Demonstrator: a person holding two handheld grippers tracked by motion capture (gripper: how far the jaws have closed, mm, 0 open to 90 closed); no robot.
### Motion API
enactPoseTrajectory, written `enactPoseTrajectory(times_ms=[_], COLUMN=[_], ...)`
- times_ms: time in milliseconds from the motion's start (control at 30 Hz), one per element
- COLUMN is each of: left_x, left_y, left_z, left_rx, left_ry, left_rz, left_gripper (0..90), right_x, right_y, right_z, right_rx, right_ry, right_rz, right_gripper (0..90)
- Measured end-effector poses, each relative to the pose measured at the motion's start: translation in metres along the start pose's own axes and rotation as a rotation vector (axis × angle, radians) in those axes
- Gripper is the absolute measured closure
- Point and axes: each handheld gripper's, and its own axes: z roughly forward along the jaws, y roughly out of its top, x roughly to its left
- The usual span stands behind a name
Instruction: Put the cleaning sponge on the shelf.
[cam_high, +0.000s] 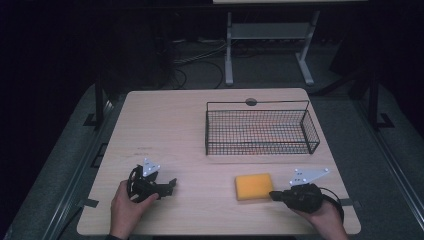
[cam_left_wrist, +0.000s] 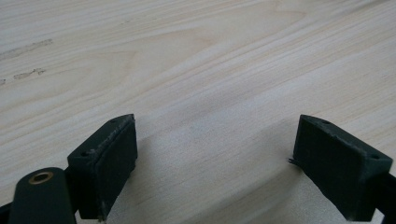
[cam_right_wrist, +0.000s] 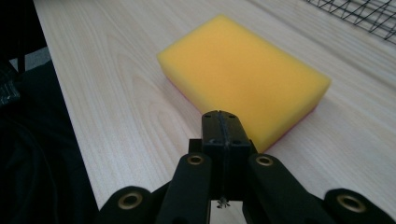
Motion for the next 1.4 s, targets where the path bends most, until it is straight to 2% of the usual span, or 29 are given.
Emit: enactPoseTrajectory(times_ms=[67,467,833,900,1400], left_x=[0.0,0.0,0.0,0.0,0.0], left_y=[0.0,0.0,0.0,0.0,0.0], left_z=[0.0,0.0,0.0,0.0,0.0], left_rx=[0.0,0.0,0.0,0.0,0.0], left_ry=[0.0,0.0,0.0,0.0,0.0], left_rz=[0.001,0.0,0.0,0.0,0.001], left_gripper=[12.9,13.0,13.0,13.0,13.0], right_x=[0.0,-0.008,-0.014,-0.016,-0.03], right_y=[0.0,-0.001,0.004,0.005,0.013], right_z=[0.004,0.007,0.009,0.01,0.014], right_rx=[0.015,0.023,0.025,0.03,0.024], right_ry=[0.002,-0.016,-0.037,-0.038,-0.065], right_rz=[-0.001,0.013,0.023,0.037,0.04], right_gripper=[89.6,89.6,89.6,89.6,89.6])
